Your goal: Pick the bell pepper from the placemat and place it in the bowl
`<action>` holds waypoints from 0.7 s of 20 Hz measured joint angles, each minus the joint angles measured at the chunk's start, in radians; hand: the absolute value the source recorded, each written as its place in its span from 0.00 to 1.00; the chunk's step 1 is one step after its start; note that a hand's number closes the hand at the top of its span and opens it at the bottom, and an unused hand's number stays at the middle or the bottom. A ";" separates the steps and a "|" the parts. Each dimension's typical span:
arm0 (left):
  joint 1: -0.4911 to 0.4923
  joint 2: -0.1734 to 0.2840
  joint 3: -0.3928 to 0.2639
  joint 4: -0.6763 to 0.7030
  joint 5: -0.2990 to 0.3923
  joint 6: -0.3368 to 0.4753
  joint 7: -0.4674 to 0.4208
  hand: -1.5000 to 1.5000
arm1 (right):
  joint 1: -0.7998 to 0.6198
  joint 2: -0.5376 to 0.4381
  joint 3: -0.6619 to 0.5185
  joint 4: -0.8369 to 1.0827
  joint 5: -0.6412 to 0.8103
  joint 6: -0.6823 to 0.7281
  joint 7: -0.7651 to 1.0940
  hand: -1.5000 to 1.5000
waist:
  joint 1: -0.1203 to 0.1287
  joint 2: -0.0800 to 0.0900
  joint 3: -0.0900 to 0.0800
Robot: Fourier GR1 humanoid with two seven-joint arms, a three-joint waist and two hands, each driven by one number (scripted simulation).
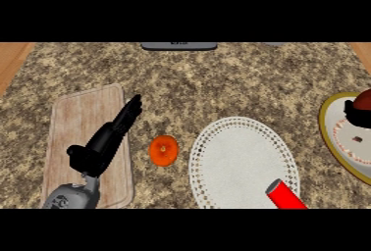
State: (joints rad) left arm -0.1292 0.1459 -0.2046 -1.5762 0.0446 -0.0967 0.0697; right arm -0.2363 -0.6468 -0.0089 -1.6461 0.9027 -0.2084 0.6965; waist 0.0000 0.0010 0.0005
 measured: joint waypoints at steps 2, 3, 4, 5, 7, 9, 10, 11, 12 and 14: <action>0.003 -0.015 -0.007 0.007 -0.011 0.005 -0.013 0.50 | -0.014 -0.005 -0.026 0.088 0.003 -0.022 -0.054 1.00 | 0.003 0.001 0.000; 0.001 -0.013 -0.006 -0.005 -0.014 0.005 -0.002 0.50 | -0.016 -0.010 -0.035 0.122 -0.006 -0.014 -0.074 1.00 | 0.004 0.001 0.000; 0.001 -0.009 0.000 0.000 -0.009 -0.001 -0.008 0.50 | -0.008 -0.018 -0.049 0.156 -0.037 0.003 -0.102 1.00 | 0.004 0.001 0.000; 0.000 -0.005 0.006 0.001 -0.005 -0.007 -0.009 0.50 | 0.000 -0.022 -0.063 0.185 -0.070 0.026 -0.120 1.00 | 0.003 0.001 0.000; 0.004 -0.012 -0.004 -0.001 -0.016 -0.003 -0.014 0.50 | -0.012 -0.016 -0.082 0.256 -0.130 0.077 -0.142 1.00 | 0.008 0.002 0.000; 0.005 -0.012 -0.001 -0.006 -0.012 -0.005 -0.010 0.50 | -0.028 -0.002 -0.110 0.327 -0.199 0.112 -0.179 0.00 | 0.011 0.003 0.001; 0.007 -0.007 0.005 -0.005 -0.007 -0.012 -0.010 0.50 | -0.036 0.000 -0.127 0.353 -0.234 0.131 -0.202 0.00 | 0.010 0.003 0.001; -0.001 -0.012 0.003 -0.003 -0.014 -0.007 -0.006 0.50 | -0.044 0.000 -0.140 0.368 -0.266 0.157 -0.223 0.00 | 0.008 0.002 0.001; -0.001 -0.016 0.003 0.006 -0.017 -0.007 -0.013 0.50 | -0.055 0.005 -0.148 0.408 -0.284 0.158 -0.266 0.00 | 0.009 0.002 0.001; 0.008 -0.014 0.006 0.010 -0.019 -0.013 -0.020 0.50 | -0.071 -0.002 -0.177 0.467 -0.320 0.164 -0.355 0.00 | 0.009 0.002 0.001</action>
State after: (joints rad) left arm -0.1211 0.1318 -0.1984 -1.5666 0.0258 -0.1099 0.0495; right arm -0.3073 -0.6491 -0.1861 -1.1789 0.5825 -0.0444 0.3410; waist 0.0087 0.0031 0.0011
